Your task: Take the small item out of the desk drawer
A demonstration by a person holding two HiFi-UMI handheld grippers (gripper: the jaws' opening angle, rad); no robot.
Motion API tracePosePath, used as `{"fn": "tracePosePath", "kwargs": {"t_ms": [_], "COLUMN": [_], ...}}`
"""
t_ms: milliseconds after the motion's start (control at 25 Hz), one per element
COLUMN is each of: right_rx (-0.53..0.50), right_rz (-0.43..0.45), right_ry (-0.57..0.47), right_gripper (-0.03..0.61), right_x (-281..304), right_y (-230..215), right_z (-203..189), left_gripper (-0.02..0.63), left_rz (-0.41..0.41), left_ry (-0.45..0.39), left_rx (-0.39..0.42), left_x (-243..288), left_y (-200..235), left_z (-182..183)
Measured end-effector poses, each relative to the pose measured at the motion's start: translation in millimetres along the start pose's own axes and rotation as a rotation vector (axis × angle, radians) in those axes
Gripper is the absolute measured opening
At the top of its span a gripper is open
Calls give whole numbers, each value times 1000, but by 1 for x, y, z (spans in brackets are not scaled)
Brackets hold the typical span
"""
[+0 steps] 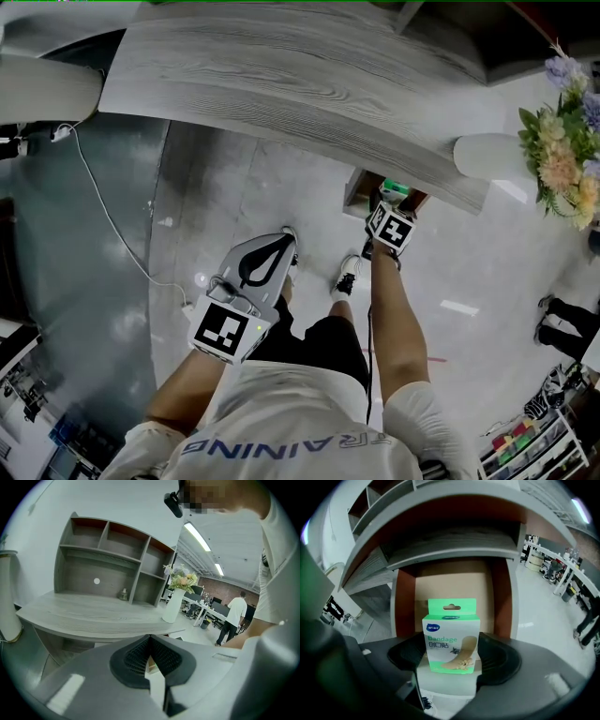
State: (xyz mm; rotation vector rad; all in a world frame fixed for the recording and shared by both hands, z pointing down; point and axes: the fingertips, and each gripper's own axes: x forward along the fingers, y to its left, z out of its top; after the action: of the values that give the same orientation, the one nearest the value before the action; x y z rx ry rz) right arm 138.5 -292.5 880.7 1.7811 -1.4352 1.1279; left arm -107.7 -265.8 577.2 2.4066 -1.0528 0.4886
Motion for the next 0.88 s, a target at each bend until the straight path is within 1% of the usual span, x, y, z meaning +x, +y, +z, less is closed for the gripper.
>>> {"fn": "tracePosePath", "kwargs": {"t_ms": [80,240,400,520,680,800,880], "right_rx": [-30,-64,-101,-118,-111,-107,-114], "right_rz": [16,46,89,133,194,228,249], "right_ry": [-24,-71,-137,-197,-301,-389,-435], "right_gripper": [357,357,357,357,357,357,357], "right_x": [-14,-42,-70,-108,-165,-209,-241], "right_y": [2,7,17,23,21,12,8], "right_z": [3,5,10,18,42,66,77], "left_gripper": [-2,-2,-2,-2,-2,-2,-2], "left_rz": [-12,-21,-40,-51,-70,-86,-95], "left_ry": [13,-36,-44,-57,-93,-138,-151], "left_rx": [-3,9,28,44,91,110,125], "left_x": [-2,-8,-12,-21,-25,-27,-31], "left_y": [-8,-18,-31,-46,-70,-87,-101], "left_z": [6,13,14,23,44,61,69]}}
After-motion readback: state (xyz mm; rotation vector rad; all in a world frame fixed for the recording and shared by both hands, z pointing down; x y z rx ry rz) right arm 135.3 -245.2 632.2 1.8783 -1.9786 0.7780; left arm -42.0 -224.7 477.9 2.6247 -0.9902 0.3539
